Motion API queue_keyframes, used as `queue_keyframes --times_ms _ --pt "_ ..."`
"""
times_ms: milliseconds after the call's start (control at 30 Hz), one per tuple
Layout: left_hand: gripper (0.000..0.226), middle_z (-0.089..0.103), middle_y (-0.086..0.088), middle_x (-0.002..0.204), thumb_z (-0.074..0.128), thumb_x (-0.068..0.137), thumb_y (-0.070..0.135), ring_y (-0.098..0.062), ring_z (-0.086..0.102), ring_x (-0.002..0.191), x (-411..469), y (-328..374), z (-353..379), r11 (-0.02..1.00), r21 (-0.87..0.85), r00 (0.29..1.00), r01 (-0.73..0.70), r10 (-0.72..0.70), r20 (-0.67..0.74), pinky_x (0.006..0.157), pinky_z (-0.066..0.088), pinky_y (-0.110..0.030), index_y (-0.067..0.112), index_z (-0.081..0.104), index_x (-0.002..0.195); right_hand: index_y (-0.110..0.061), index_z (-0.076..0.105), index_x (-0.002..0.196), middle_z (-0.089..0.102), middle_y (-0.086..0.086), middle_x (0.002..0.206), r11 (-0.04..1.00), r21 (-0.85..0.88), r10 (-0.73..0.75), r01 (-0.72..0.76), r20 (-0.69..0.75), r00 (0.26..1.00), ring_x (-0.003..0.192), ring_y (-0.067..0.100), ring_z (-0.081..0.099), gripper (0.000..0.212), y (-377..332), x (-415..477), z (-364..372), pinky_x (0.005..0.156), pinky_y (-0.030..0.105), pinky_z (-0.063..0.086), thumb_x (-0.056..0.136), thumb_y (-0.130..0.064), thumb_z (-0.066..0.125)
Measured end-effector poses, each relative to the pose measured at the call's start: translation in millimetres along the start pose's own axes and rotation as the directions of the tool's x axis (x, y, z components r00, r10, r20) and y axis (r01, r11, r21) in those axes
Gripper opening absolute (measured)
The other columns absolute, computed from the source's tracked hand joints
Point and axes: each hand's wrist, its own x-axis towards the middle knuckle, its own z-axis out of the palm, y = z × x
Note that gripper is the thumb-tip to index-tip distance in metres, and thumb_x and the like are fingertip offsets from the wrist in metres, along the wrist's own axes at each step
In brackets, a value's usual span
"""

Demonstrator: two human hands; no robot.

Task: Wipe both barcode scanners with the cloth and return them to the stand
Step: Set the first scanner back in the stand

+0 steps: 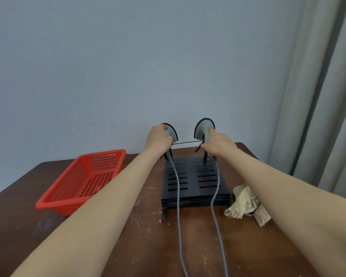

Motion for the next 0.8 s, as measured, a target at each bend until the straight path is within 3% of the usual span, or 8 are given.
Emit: queue_keyframes --times_ms 67,200,300,400,467,567,733,800 --pt "0.043 0.044 -0.009 0.144 0.043 0.097 0.011 -0.016 0.051 0.092 0.0 -0.6 1.1 1.000 0.016 1.000 0.002 -0.002 0.000 0.077 0.035 -0.021 0.009 0.042 0.141 -0.014 0.032 0.130 0.047 0.006 0.077 1.000 0.003 -0.022 0.022 0.004 1.000 0.076 0.028 0.053 0.043 -3.3 0.1 2.2 0.051 0.030 0.035 0.089 -0.018 0.044" --pt "0.044 0.042 -0.009 0.146 0.043 0.098 0.013 -0.021 0.058 0.103 -0.8 -1.1 1.6 0.999 0.038 1.000 0.002 -0.003 0.021 0.077 0.034 -0.020 0.010 0.041 0.141 -0.013 0.036 0.124 0.052 0.008 0.084 0.999 0.036 -0.035 0.035 0.009 0.999 0.079 0.030 0.054 0.039 -5.8 1.2 4.8 0.055 0.031 0.037 0.088 -0.021 0.048" --pt "0.044 0.042 -0.010 0.145 0.042 0.098 0.014 -0.004 0.045 0.065 -0.3 -2.2 2.4 1.000 0.029 1.000 0.001 -0.002 0.016 0.074 0.034 -0.019 0.010 0.040 0.142 -0.015 0.035 0.127 0.057 0.010 0.094 0.998 0.050 -0.038 0.037 0.012 0.999 0.086 0.031 0.058 0.049 -4.1 0.1 4.0 0.064 0.035 0.044 0.085 -0.033 0.055" --pt "0.046 0.040 -0.010 0.146 0.044 0.097 0.012 0.003 0.033 0.058 1.1 -3.0 4.0 1.000 0.024 1.000 0.008 -0.008 0.010 0.074 0.035 -0.020 0.011 0.039 0.142 -0.017 0.029 0.135 0.059 0.013 0.108 0.998 0.055 -0.019 0.019 0.010 1.000 0.093 0.032 0.059 0.066 -3.0 -1.7 1.7 0.073 0.038 0.049 0.083 -0.043 0.059" --pt "0.047 0.040 -0.010 0.146 0.044 0.096 0.011 -0.008 0.046 0.069 0.1 0.1 4.0 1.000 0.027 1.000 0.006 -0.007 0.023 0.076 0.034 -0.021 0.010 0.039 0.142 -0.015 0.027 0.137 0.059 0.013 0.112 0.998 0.065 0.001 -0.002 0.006 1.000 0.096 0.031 0.058 0.070 -2.3 -2.1 0.0 0.076 0.038 0.050 0.082 -0.046 0.059" --pt "0.048 0.040 -0.010 0.147 0.045 0.095 0.010 -0.022 0.055 0.102 -2.4 4.2 4.4 1.000 0.023 0.999 0.009 -0.010 0.041 0.079 0.033 -0.022 0.009 0.038 0.143 -0.013 0.028 0.137 0.058 0.012 0.112 0.998 0.059 0.015 -0.014 -0.004 1.000 0.095 0.031 0.057 0.072 -0.3 -2.4 -2.4 0.073 0.036 0.047 0.082 -0.048 0.059" --pt "0.048 0.040 -0.010 0.146 0.044 0.096 0.010 -0.021 0.052 0.098 -3.7 4.8 7.6 1.000 0.025 0.999 0.017 -0.018 0.028 0.079 0.034 -0.023 0.008 0.037 0.144 -0.013 0.031 0.135 0.057 0.013 0.116 0.999 0.047 0.028 -0.028 0.000 1.000 0.099 0.032 0.057 0.066 5.6 -3.3 -3.4 0.072 0.036 0.043 0.085 -0.048 0.057" --pt "0.049 0.041 -0.011 0.146 0.044 0.095 0.009 -0.025 0.054 0.111 -3.3 3.7 9.3 0.999 0.031 1.000 0.017 -0.018 0.021 0.080 0.036 -0.024 0.007 0.038 0.143 -0.013 0.031 0.136 0.057 0.013 0.116 0.999 0.030 0.035 -0.034 -0.018 0.999 0.099 0.032 0.058 0.064 7.0 -2.9 -2.8 0.072 0.036 0.044 0.086 -0.046 0.054"
